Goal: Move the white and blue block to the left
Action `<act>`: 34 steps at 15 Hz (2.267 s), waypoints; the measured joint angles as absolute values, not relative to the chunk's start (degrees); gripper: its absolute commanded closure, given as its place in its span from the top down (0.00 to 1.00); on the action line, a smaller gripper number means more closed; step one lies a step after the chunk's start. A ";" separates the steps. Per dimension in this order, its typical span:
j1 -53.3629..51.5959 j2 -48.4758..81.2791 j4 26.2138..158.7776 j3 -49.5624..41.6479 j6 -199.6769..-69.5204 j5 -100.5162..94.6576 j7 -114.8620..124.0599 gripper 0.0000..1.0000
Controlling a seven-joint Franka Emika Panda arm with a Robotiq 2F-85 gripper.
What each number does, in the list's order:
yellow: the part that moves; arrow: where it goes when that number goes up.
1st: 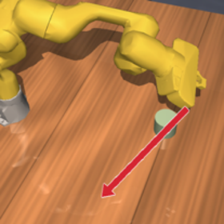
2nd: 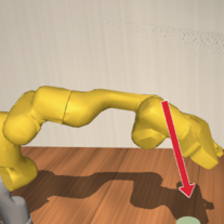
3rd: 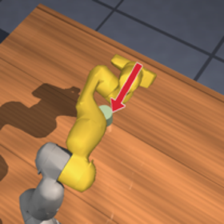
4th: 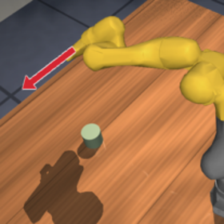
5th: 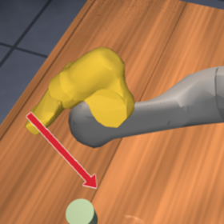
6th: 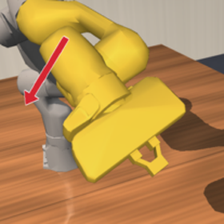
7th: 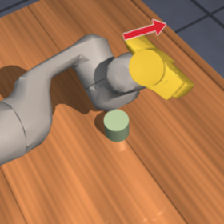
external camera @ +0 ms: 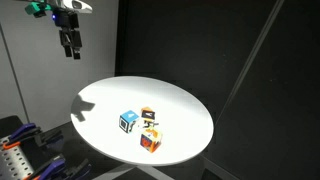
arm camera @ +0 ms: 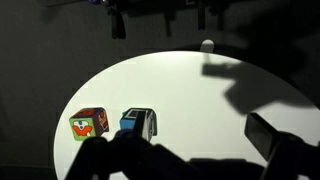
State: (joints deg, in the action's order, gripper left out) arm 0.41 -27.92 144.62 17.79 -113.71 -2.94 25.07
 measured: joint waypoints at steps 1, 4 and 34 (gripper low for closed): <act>0.41 -27.91 144.62 17.79 -113.71 -2.94 25.07 1.00; 0.41 -27.91 144.62 17.79 -113.71 -2.94 25.07 1.00; -0.80 -30.27 144.66 3.38 -115.87 2.18 16.32 1.00</act>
State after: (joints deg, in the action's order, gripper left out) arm -0.80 -30.27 144.66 3.38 -115.87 2.18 16.32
